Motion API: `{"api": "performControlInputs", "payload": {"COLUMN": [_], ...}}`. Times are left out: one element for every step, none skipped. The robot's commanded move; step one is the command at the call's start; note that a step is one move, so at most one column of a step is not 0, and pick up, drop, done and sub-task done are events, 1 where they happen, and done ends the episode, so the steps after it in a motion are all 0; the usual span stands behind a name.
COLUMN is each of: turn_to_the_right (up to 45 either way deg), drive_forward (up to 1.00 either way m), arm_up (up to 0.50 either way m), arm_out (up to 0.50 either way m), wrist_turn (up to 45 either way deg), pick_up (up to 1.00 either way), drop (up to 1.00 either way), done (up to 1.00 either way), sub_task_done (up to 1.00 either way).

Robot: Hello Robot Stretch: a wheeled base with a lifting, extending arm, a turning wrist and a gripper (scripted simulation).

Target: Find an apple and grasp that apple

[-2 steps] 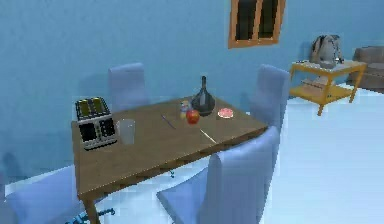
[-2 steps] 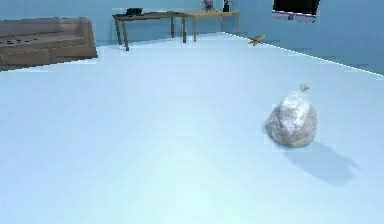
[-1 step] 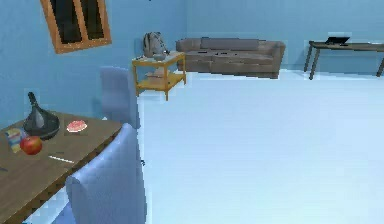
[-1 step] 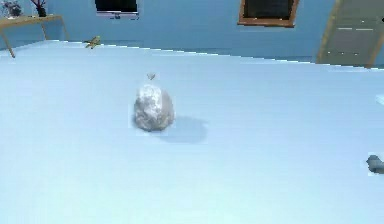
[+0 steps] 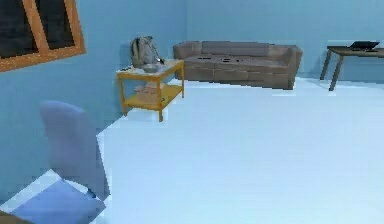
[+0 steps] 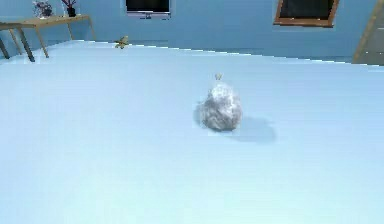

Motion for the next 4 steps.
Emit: {"api": "performControlInputs", "payload": {"turn_to_the_right": [-27.0,0.0,-3.0,0.0], "drive_forward": [0.0,0.4,0.0,0.25], "arm_up": [0.0,0.0,0.0,0.0], "arm_out": [0.0,0.0,0.0,0.0], "wrist_turn": [0.0,0.0,0.0,0.0], "pick_up": [0.0,0.0,0.0,0.0], "drop": [0.0,0.0,0.0,0.0], "done": [0.0,0.0,0.0,0.0], "sub_task_done": [0.0,0.0,0.0,0.0]}}
